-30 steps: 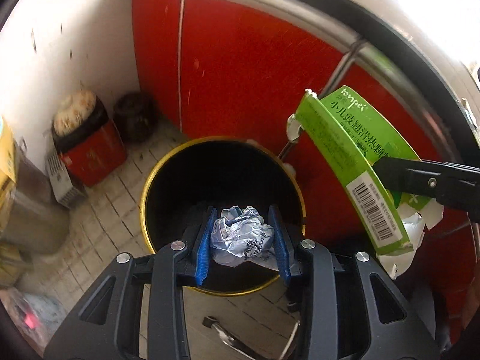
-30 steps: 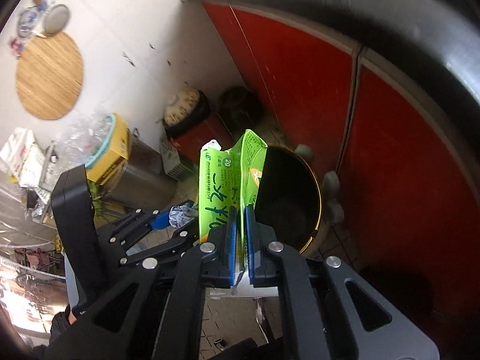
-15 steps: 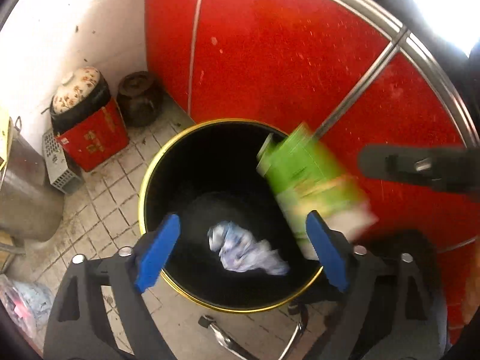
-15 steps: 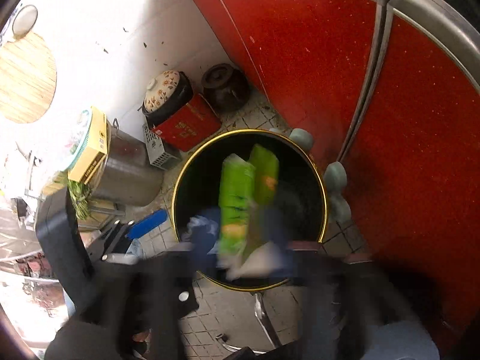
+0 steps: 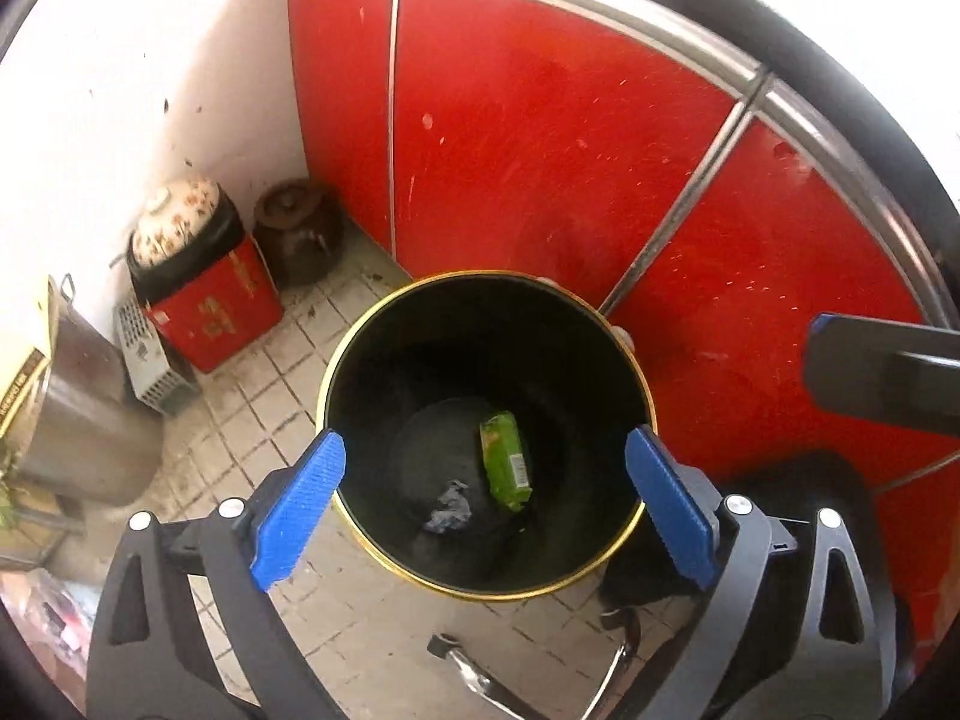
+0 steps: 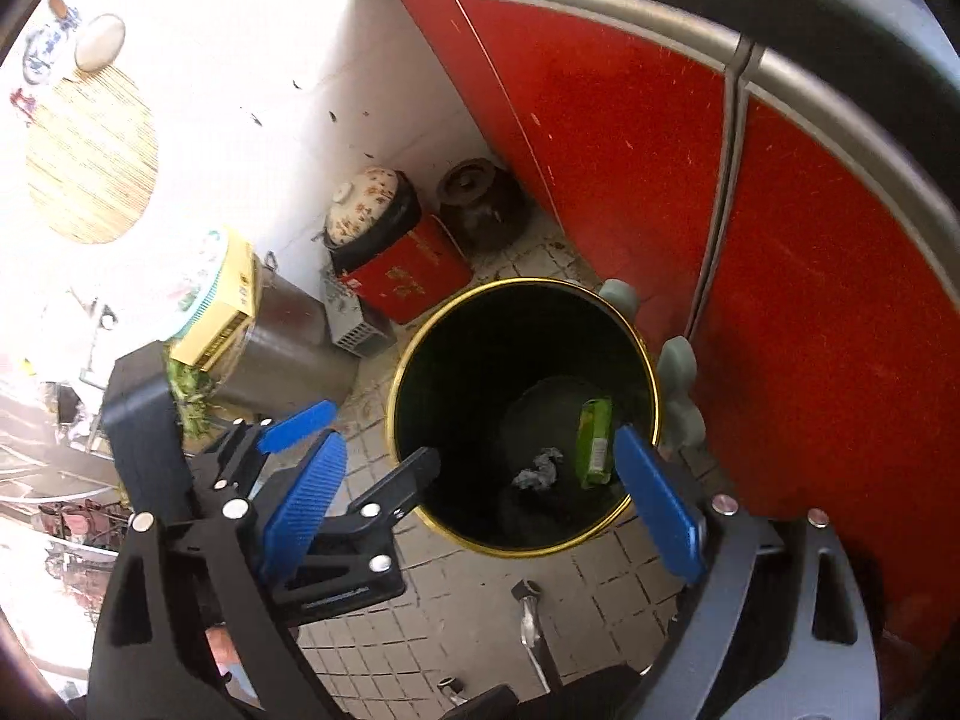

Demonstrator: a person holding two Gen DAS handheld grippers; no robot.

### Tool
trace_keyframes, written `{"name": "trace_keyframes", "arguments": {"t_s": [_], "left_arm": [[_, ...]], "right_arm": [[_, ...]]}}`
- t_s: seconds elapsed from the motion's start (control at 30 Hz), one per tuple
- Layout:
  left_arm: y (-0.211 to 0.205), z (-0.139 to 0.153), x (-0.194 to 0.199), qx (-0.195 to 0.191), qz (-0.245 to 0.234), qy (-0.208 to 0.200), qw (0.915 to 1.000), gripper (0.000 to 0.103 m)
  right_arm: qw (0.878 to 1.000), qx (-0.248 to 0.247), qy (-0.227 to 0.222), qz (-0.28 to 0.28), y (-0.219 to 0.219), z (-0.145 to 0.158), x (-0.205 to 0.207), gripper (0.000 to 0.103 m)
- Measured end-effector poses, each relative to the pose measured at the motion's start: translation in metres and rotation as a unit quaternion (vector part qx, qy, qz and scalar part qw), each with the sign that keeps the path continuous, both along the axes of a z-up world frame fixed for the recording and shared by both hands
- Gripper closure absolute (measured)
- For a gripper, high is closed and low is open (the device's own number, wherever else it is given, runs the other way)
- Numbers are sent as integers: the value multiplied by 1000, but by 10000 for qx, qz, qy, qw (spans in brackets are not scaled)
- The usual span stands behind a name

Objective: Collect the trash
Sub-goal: 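Move both open tools back up to the countertop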

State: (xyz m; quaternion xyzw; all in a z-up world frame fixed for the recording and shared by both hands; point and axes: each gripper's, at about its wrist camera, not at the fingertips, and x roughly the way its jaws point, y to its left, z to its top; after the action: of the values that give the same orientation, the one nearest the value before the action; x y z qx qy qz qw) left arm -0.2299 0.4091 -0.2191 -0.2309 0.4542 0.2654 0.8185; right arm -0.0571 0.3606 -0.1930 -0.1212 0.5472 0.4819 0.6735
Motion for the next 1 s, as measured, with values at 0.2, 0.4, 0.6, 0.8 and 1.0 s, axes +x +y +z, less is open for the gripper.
{"name": "trace_keyframes", "arguments": {"t_s": [0.2, 0.4, 0.6, 0.8, 1.0], "left_arm": [[-25, 67, 5, 150, -103, -451, 9988, 11], [-99, 142, 60, 463, -1128, -636, 9905, 8], [-214, 200, 153, 463, -2245, -945, 9688, 8], [-327, 222, 222, 382, -3171, -1116, 9410, 8], [-426, 227, 263, 458, -3720, -1051, 9211, 8]], "right_arm": [[9966, 597, -448, -339, -66, 90, 2, 7], [9799, 809, -1307, -1273, -184, 170, 30, 7], [9418, 462, -1983, -2675, -342, 207, 68, 7], [8919, 119, -2318, -3881, -489, 213, 82, 7], [8628, -65, -2383, -4458, -579, 213, 74, 7]]}}
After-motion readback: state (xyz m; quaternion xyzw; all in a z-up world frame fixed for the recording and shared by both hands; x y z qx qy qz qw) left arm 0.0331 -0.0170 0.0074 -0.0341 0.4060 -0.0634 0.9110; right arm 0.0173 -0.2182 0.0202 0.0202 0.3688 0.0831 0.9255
